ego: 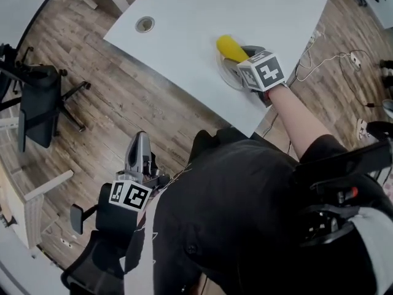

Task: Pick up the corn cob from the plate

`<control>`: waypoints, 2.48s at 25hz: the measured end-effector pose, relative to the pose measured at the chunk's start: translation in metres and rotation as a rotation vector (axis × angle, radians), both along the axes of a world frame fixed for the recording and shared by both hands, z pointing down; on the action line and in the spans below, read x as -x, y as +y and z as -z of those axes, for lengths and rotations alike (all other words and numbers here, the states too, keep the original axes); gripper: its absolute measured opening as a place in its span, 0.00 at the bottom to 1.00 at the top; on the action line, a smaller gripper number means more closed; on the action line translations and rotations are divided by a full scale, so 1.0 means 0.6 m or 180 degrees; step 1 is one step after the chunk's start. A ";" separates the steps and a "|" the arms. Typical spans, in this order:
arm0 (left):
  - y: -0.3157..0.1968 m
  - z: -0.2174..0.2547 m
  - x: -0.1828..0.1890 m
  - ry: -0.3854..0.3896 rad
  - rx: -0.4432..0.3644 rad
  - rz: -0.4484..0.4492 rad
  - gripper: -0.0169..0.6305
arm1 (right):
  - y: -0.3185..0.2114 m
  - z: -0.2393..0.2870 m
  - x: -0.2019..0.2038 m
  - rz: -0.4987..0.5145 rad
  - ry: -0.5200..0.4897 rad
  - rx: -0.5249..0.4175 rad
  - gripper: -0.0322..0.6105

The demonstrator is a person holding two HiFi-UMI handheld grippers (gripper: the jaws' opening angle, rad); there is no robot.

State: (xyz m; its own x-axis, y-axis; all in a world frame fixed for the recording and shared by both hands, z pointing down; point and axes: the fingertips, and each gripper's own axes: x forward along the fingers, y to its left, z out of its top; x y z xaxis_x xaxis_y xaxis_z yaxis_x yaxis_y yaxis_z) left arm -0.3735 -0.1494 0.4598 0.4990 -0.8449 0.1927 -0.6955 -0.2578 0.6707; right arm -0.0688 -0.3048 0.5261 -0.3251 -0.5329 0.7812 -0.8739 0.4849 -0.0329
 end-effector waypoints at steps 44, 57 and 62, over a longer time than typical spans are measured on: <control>0.364 0.085 -0.158 -0.0302 -0.0158 0.1690 0.05 | 0.070 0.083 0.004 0.0681 -0.0614 -0.0120 0.44; 0.334 0.113 -0.272 -0.0508 -0.0341 0.1408 0.05 | 0.191 0.150 -0.059 0.0833 -0.1595 0.0102 0.44; 0.321 0.118 -0.320 -0.0556 -0.0388 0.1374 0.05 | 0.252 0.149 -0.082 0.1047 -0.1702 0.0257 0.44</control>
